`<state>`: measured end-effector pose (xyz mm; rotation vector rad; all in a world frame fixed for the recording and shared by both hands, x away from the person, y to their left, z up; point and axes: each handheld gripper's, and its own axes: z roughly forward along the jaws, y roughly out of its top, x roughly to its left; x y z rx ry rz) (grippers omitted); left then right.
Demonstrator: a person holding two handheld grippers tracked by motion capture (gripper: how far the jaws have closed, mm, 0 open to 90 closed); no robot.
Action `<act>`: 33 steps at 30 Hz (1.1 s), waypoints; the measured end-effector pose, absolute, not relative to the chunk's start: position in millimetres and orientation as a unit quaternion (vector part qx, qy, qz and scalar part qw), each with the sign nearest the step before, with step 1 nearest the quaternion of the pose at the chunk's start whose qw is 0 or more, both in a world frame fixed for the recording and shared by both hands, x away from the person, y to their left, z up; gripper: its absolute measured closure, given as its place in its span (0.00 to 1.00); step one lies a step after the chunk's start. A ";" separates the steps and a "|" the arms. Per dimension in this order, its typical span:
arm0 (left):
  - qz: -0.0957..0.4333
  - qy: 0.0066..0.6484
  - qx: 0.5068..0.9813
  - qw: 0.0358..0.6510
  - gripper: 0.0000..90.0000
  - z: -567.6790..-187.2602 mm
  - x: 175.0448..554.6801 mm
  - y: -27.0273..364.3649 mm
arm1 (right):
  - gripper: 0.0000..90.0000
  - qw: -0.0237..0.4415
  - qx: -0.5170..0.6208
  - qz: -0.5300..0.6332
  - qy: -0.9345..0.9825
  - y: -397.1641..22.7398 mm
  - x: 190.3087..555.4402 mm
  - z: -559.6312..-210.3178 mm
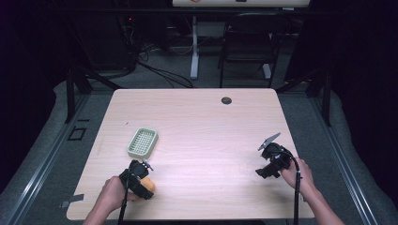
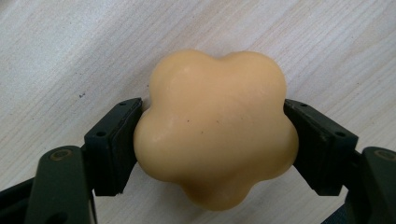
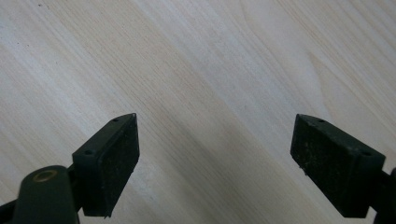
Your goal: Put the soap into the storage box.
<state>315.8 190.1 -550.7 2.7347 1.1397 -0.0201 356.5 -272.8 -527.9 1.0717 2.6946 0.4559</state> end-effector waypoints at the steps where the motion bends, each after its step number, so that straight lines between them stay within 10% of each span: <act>1: -0.006 0.383 0.919 0.089 0.27 -550.8 315.6 190.0 | 0.17 0.103 0.362 0.152 0.914 -272.7 356.5 -527.2; 33: -0.002 0.380 0.919 0.099 0.28 -550.5 313.7 191.3 | 0.17 0.104 0.360 0.151 0.915 -272.4 355.9 -526.9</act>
